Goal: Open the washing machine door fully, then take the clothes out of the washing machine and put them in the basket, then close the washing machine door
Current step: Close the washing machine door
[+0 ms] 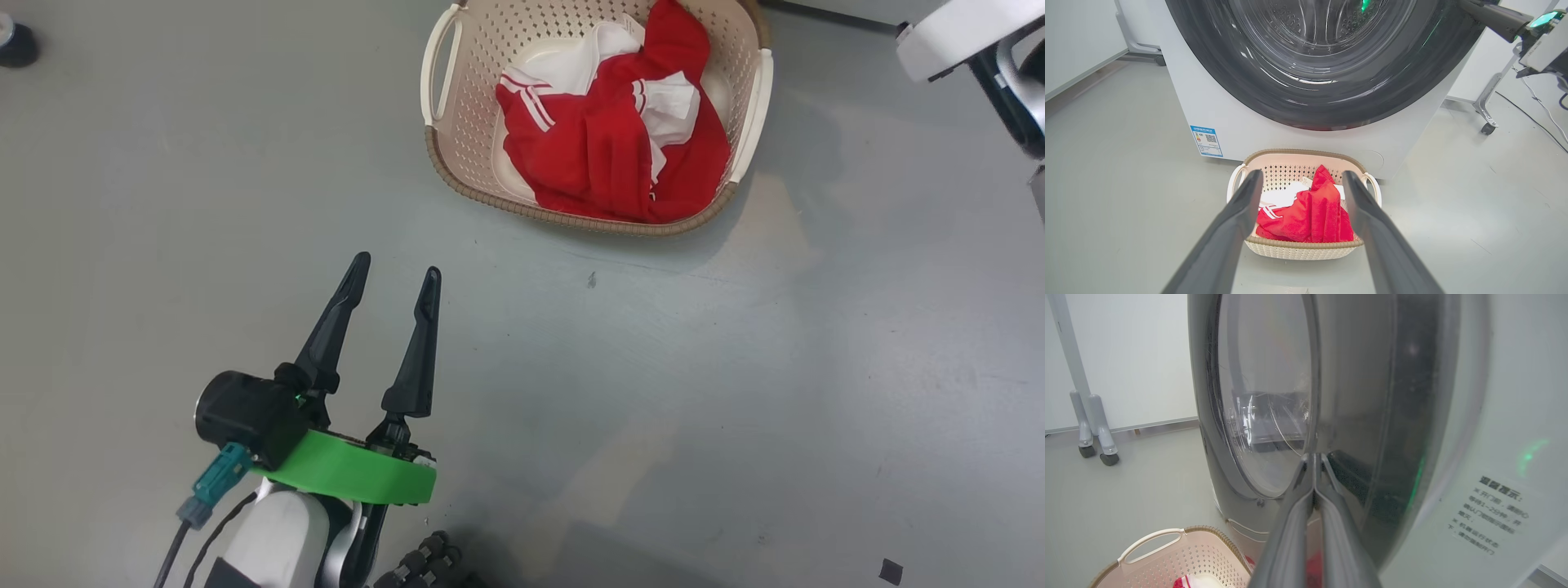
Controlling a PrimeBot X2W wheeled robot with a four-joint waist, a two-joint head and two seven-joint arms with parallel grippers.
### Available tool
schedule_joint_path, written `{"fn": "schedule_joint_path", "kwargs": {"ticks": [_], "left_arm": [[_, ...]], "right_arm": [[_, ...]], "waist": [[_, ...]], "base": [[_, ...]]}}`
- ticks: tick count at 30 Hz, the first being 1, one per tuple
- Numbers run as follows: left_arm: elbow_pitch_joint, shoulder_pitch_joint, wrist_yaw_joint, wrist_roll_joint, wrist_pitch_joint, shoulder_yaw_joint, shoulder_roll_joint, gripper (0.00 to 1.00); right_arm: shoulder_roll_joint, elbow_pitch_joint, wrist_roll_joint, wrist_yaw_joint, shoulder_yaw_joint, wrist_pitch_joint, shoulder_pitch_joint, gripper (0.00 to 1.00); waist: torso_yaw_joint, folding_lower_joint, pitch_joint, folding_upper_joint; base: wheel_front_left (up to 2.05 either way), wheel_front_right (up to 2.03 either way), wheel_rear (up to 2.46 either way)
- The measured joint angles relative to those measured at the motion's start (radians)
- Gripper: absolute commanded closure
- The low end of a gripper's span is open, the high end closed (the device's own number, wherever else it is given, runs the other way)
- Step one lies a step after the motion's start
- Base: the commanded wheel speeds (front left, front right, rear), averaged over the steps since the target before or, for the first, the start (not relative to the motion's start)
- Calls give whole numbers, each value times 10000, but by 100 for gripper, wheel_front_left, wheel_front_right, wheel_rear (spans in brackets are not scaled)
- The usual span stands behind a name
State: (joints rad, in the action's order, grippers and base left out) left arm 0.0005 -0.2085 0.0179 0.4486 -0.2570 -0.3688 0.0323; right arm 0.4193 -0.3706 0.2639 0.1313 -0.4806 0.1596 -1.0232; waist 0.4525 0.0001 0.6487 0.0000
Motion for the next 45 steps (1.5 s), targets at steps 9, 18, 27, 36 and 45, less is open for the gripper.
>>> {"fn": "schedule_joint_path", "kwargs": {"ticks": [9,18,27,36,45], "left_arm": [[-2,-6,-38,2,0,-284,-19,0],[-23,-38,-136,88,0,-414,-33,0],[25,-339,-316,40,0,-29,-59,0],[284,-383,-318,-606,0,711,-67,0],[577,-368,-295,-1271,0,1227,-69,0]], "right_arm": [[59,-895,29,-104,604,-2,-1157,100],[-278,-1532,-13,-205,594,0,-1712,100],[-639,-2127,307,-198,219,399,-1515,100],[-1085,-2305,1064,-180,224,842,68,100],[-1126,-2514,1632,-163,545,926,1876,100]], "waist": [[204,0,125,0],[304,0,230,0],[130,0,-1,0],[-281,0,-556,0],[-932,-1,-1454,0]], "base": [[0,0,0],[0,0,0],[0,0,0],[0,0,0],[0,0,0]]}}
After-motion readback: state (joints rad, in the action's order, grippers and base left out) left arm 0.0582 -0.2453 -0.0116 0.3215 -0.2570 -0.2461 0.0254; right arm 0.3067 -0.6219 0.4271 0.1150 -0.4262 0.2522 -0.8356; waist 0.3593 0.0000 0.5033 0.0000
